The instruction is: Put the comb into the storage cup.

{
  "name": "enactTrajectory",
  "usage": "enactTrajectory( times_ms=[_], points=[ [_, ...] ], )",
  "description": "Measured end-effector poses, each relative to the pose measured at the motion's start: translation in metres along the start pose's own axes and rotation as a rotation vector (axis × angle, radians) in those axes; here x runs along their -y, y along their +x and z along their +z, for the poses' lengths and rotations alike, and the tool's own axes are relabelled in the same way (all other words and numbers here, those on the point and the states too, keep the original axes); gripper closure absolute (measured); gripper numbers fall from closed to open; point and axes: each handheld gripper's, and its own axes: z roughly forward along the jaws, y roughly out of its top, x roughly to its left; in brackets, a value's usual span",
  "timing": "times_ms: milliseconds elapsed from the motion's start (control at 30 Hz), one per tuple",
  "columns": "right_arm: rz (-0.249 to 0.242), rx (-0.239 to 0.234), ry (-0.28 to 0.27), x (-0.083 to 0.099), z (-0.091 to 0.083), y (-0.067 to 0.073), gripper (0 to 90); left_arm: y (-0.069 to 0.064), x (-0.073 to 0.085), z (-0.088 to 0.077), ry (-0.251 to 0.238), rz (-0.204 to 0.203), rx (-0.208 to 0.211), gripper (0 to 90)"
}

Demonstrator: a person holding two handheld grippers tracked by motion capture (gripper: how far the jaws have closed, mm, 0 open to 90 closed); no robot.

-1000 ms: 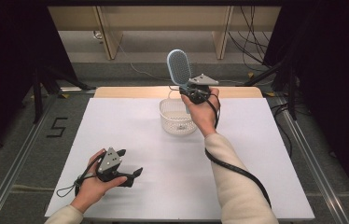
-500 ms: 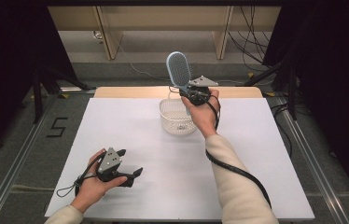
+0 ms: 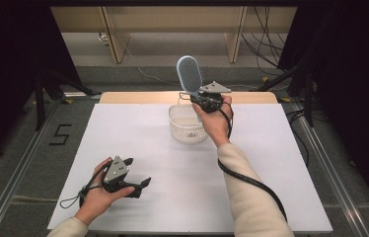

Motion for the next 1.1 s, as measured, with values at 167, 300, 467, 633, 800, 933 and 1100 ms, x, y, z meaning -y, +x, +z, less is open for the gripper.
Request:
enactTrajectory(
  times_ms=[167, 300, 467, 633, 800, 933, 1100],
  points=[
    [-0.003, -0.002, 0.001, 0.0013, 0.0005, -0.0002, 70.3, 0.0000, 0.0001, 0.0001, 0.001, 0.000, 0.000, 6.8],
    [-0.004, -0.003, 0.000, 0.0023, 0.0010, -0.0008, 70.2, 0.0000, 0.0002, 0.0004, 0.000, 0.000, -0.001, 6.8],
    [-0.003, -0.004, 0.001, 0.0040, 0.0016, -0.0010, 70.2, 0.0000, 0.0001, 0.0004, -0.001, 0.001, -0.001, 6.9],
    [-0.003, -0.006, 0.004, 0.0060, 0.0023, -0.0014, 70.2, 0.0000, 0.0001, 0.0002, -0.002, 0.000, -0.001, 6.9],
    [-0.005, -0.012, 0.005, 0.0072, 0.0027, -0.0024, 70.2, -0.0002, 0.0000, 0.0004, -0.002, 0.000, 0.000, 6.8],
    [-0.007, -0.011, 0.006, 0.0080, 0.0030, -0.0032, 70.3, 0.0000, 0.0001, 0.0003, 0.000, 0.001, -0.001, 6.9],
    [-0.010, -0.015, 0.006, 0.0089, 0.0037, -0.0034, 70.2, -0.0001, 0.0000, 0.0003, 0.000, 0.001, 0.000, 6.9]
  ],
)
